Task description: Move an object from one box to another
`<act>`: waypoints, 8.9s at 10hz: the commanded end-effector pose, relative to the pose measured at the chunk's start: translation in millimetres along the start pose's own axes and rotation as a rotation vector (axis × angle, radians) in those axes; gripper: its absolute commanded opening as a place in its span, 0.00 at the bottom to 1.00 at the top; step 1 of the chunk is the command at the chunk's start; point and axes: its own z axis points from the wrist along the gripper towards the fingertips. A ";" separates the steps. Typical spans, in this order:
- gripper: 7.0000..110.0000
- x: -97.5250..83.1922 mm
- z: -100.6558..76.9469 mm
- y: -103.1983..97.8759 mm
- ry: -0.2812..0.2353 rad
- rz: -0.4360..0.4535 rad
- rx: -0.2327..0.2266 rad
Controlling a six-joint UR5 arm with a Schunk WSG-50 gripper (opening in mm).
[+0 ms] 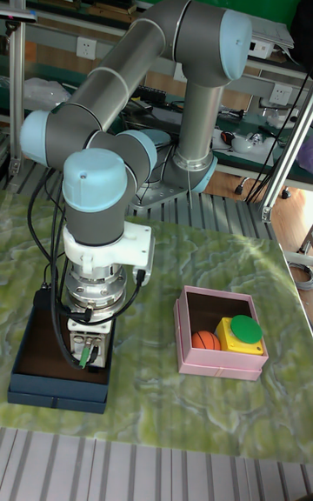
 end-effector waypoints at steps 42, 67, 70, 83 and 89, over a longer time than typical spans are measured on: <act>0.00 -198.9 -72.2 61.0 0.056 1.095 -0.192; 0.15 -169.8 -81.9 47.1 0.218 1.213 -0.173; 0.15 -143.0 -96.5 -8.5 0.117 1.223 0.004; 0.00 -103.7 -130.7 -69.7 -0.068 1.319 0.287; 0.00 -99.6 -129.1 -60.7 -0.038 1.383 0.267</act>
